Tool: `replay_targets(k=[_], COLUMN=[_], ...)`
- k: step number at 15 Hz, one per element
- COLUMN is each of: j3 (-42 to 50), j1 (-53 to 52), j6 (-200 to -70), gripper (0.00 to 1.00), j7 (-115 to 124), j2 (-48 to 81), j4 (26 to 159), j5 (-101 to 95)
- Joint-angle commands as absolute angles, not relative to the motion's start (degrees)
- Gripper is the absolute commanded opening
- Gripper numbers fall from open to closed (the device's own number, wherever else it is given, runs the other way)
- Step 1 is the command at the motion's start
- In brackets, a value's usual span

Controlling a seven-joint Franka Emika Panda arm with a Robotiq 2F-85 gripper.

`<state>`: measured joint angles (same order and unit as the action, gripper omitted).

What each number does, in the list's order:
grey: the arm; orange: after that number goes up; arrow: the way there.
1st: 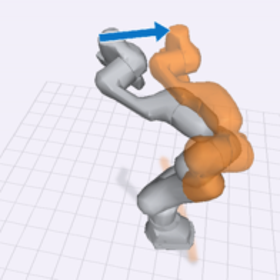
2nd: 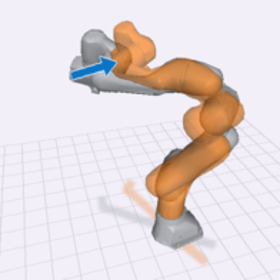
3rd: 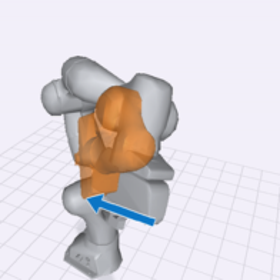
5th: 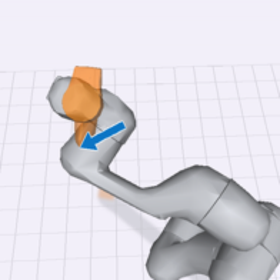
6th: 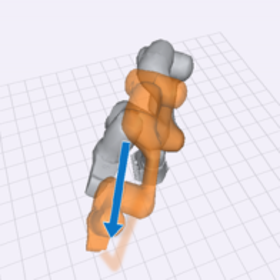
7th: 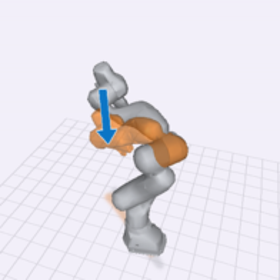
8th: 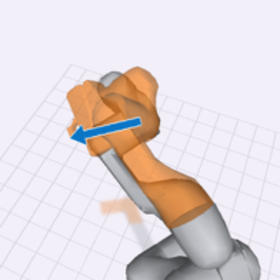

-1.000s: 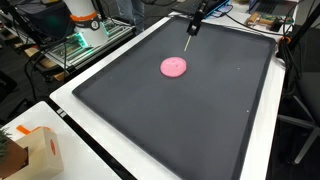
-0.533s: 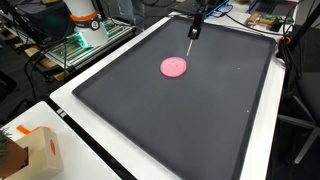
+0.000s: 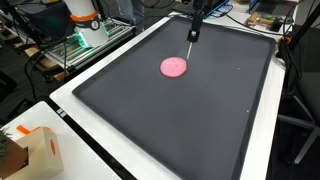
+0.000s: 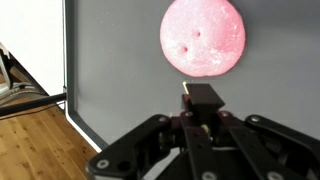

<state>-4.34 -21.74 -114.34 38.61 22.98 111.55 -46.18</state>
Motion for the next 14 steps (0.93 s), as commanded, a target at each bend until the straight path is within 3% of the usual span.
replay_targets(k=[1,14], j3=[-5.15,-7.16], j1=[-21.83,-19.55], j6=[-113.34,-111.41], gripper=[0.03,0.03], j7=[41.92,38.63], j2=[22.77,23.25], j4=[113.1,112.79], j5=[-49.96,-46.6])
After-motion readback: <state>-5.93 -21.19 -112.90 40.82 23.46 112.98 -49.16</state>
